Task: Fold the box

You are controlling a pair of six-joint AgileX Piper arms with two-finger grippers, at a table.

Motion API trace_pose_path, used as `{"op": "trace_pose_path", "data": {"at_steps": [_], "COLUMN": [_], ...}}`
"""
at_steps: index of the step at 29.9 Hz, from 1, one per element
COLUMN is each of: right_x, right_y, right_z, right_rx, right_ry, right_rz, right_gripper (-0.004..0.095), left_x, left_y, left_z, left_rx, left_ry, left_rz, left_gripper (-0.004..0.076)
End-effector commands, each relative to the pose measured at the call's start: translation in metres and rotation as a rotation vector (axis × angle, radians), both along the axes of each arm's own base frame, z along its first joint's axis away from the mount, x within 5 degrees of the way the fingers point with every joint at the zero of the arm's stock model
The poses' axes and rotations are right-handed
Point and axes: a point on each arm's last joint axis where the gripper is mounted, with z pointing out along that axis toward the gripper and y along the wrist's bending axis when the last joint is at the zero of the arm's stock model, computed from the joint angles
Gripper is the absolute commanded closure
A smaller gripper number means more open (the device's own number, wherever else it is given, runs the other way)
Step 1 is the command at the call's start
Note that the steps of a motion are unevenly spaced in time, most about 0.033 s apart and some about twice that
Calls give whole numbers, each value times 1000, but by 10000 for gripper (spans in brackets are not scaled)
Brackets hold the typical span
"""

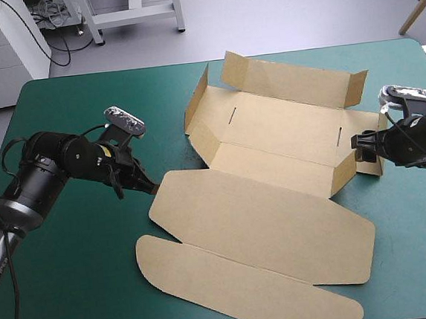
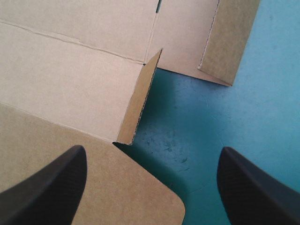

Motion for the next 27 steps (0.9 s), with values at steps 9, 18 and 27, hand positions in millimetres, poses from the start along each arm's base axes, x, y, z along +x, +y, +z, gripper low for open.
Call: {"op": "trace_pose_path", "data": {"at_steps": [9,18,27], "right_x": [31,52,71], "right_y": [3,1,2], "right_z": [-25,-52,-75], "right_rx": [128,154,207], "right_ry": [73,135,147], "right_rz": [18,1,8], "right_gripper": [197,197,197], "left_x": [-4,-3,-3], "left_y": [0,-1,-1], "left_z": [20,20,20], "left_rx": [-47,-53,-53], "left_ry": [-82,-88,-88], "left_rz": [6,7,7], "left_gripper": [734,734,734]}}
